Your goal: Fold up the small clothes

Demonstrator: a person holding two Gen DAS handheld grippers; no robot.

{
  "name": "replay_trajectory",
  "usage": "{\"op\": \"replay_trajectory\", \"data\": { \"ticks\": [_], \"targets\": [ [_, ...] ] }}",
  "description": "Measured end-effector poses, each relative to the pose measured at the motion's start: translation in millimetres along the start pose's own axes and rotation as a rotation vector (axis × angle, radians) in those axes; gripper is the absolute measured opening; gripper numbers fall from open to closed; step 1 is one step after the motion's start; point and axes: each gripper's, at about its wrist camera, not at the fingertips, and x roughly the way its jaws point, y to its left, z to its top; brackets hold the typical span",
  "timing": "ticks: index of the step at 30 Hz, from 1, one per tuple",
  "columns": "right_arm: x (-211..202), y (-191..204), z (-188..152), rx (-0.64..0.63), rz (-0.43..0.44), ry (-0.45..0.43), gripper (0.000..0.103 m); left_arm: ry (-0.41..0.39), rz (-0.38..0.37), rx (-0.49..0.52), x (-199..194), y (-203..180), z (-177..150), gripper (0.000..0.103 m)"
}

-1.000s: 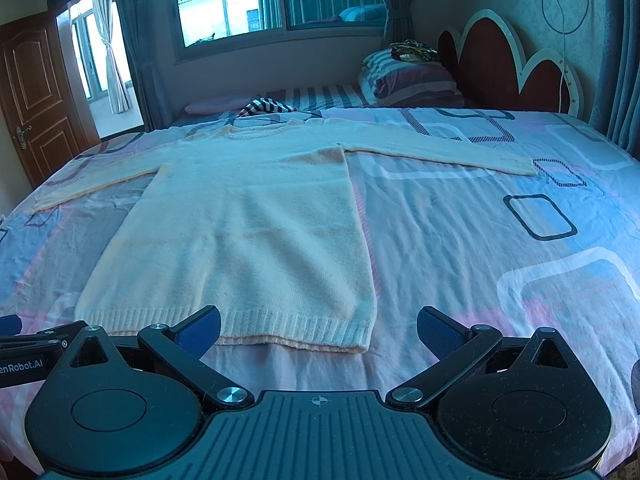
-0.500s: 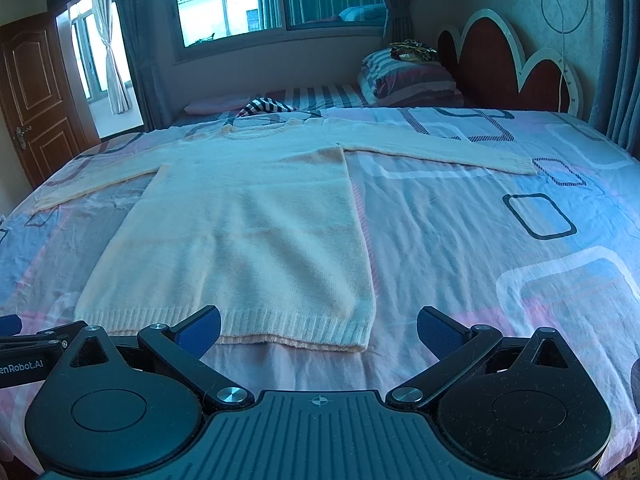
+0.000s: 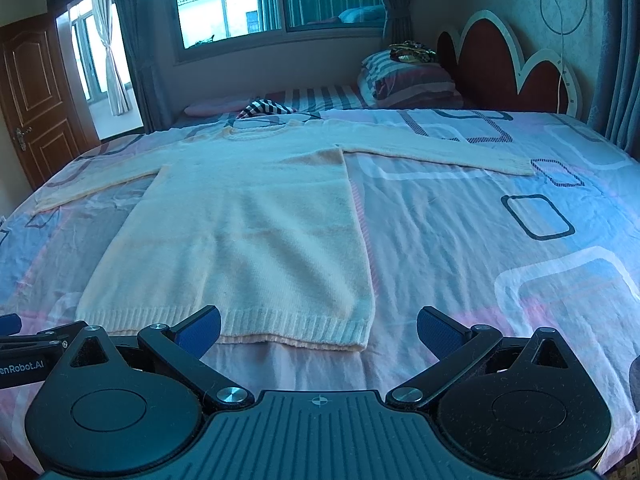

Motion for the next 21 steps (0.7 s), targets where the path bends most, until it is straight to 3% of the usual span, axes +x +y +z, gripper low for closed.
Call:
{"op": "replay_trajectory", "data": {
  "ticks": [21],
  "targets": [
    [2.6, 2.7, 0.3, -0.008, 0.001, 0.011, 0.103, 0.016, 0.001, 0.001, 4.4, 4.2, 1.1, 0.103]
  ]
}}
